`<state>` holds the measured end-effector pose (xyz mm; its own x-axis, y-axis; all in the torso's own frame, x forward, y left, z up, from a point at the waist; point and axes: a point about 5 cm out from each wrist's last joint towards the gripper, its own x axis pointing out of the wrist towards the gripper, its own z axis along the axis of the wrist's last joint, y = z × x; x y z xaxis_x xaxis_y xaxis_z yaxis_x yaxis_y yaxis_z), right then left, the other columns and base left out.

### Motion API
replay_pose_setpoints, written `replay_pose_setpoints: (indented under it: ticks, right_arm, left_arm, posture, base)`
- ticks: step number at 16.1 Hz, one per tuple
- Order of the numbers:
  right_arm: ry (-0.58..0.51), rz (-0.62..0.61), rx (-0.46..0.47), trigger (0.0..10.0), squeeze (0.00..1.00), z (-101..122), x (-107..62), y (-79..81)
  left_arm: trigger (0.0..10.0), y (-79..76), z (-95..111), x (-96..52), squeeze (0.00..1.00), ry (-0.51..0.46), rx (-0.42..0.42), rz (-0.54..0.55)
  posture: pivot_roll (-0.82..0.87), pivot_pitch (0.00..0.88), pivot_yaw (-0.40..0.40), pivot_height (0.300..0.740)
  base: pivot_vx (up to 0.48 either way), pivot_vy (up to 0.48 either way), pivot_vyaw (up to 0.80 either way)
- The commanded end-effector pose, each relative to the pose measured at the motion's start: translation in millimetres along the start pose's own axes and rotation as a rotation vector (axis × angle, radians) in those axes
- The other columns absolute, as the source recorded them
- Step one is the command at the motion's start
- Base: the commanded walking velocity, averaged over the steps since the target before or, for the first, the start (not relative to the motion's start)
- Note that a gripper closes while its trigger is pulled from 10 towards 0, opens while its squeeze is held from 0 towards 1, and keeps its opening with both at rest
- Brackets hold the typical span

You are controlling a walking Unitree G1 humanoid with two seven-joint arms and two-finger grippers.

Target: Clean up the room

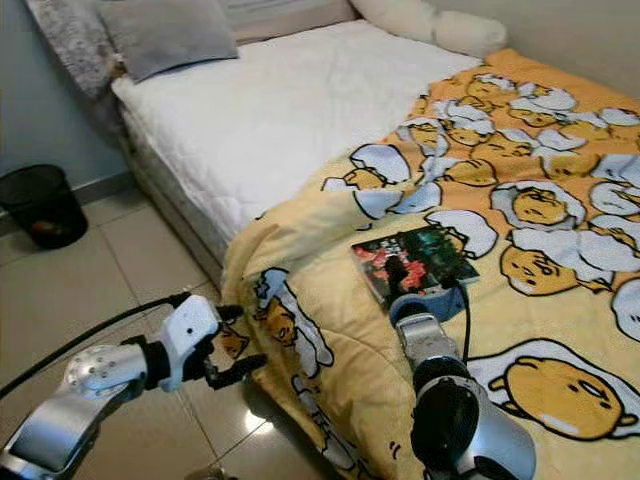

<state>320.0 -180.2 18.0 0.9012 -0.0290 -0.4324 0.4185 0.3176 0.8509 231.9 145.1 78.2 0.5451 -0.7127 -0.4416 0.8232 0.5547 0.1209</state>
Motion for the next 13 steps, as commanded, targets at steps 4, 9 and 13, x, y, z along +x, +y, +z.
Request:
replay_pose_setpoints:
  ticks: [4, 9, 13]
  right_arm:
    - [-0.061, -0.012, 0.064, 3.8, 0.00, 6.8, 1.8, 4.8]
    - [-0.058, 0.004, 0.087, 0.0, 0.00, 4.1, 3.3, 10.4]
    - [-0.059, 0.005, 0.077, 0.0, 0.00, 4.5, 3.7, 11.6]
  left_arm:
    - [10.0, -2.3, 2.5, -4.6, 1.00, 0.000, 0.000, 0.016]
    - [10.0, -2.8, 3.9, -5.1, 1.00, 0.002, -0.001, 0.017]
    - [10.0, -4.3, 4.3, -4.9, 1.00, 0.002, -0.003, 0.014]
  posture:
    - [0.33, 0.000, -0.017, 0.740]
    - [0.33, 0.000, -0.012, 0.740]
    - [0.33, 0.000, -0.013, 0.740]
  base:
    - [0.000, 0.000, 0.00]
    - [0.000, 0.000, 0.00]
    - [0.000, 0.000, 0.00]
